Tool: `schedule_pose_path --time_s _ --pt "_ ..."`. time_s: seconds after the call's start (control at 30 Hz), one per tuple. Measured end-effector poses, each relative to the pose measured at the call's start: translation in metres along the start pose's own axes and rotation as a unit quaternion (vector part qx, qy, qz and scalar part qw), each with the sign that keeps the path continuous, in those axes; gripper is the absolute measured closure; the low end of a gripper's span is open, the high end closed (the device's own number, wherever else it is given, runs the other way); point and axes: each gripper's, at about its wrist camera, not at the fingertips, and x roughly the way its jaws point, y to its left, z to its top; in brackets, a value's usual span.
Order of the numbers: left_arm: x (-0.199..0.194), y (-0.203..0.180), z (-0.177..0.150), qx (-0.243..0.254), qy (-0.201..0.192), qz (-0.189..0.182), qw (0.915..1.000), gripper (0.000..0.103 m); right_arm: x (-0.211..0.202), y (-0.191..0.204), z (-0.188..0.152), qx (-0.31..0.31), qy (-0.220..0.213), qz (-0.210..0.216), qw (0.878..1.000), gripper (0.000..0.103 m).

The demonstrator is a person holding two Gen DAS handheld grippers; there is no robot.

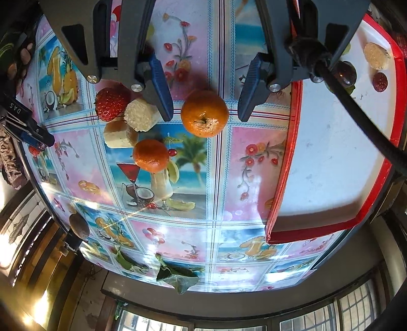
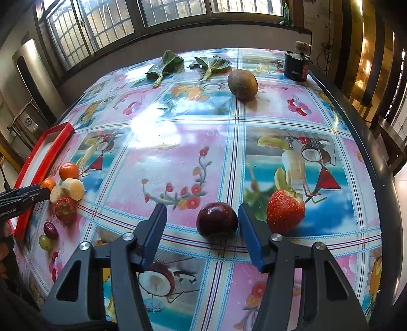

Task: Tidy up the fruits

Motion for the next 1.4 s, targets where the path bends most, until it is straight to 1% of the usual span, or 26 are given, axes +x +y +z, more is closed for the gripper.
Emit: schedule_pose_path --time_s 0.03,0.07,0.1,0.13,0.17,0.2,0.27,0.3,0.5,0.67,0.77,0.97,1.4 --pt "0.002 0.001 0.000 -0.002 0.002 -0.001 1.0000 0.053 0.001 0.000 0.000 -0.002 0.000 -0.001 1.000 0.044" --pt "0.004 0.001 -0.001 -0.004 0.007 -0.004 1.0000 0.059 0.001 0.001 0.001 -0.004 0.000 -0.002 1.000 0.046" --pt "0.003 0.001 -0.002 -0.002 0.000 0.001 1.0000 0.061 0.002 0.001 0.002 -0.006 0.000 -0.005 1.000 0.047" --pt "0.003 0.000 -0.003 0.000 0.000 0.003 1.0000 0.064 0.002 0.002 0.003 -0.011 0.000 -0.011 1.000 0.052" --pt "0.002 0.000 -0.003 0.000 0.000 0.001 1.0000 0.066 0.003 0.003 0.003 -0.017 0.000 -0.019 1.000 0.057" --pt "0.001 0.001 -0.004 -0.001 0.001 -0.001 1.0000 0.066 0.003 0.004 0.003 -0.022 0.000 -0.027 0.999 0.059" --pt "-0.001 0.000 -0.005 -0.001 0.000 -0.002 1.0000 0.066 0.003 0.004 0.003 -0.029 -0.002 -0.039 0.999 0.068" --pt "-0.002 0.000 -0.006 0.000 -0.001 -0.001 1.0000 0.066 0.003 0.004 0.003 -0.030 -0.003 -0.044 0.999 0.071" --pt "-0.016 -0.001 -0.012 0.000 -0.013 -0.004 0.9999 0.066 -0.005 0.003 0.002 -0.026 -0.009 -0.034 0.999 0.071" --pt "-0.034 -0.002 -0.016 -0.004 -0.029 0.008 0.9995 0.066 -0.023 0.013 -0.001 -0.023 -0.024 -0.008 0.999 0.071" --pt "-0.044 -0.002 -0.018 -0.007 -0.039 0.014 0.9991 0.066 -0.034 0.023 -0.001 -0.021 -0.034 0.019 0.999 0.070" --pt "-0.057 0.005 -0.023 -0.012 -0.050 0.022 0.9984 0.066 -0.046 0.051 -0.001 -0.040 -0.044 0.051 0.997 0.070" --pt "-0.072 0.027 -0.025 -0.029 -0.065 0.033 0.9969 0.066 -0.045 0.097 -0.001 -0.074 -0.037 0.090 0.993 0.070"
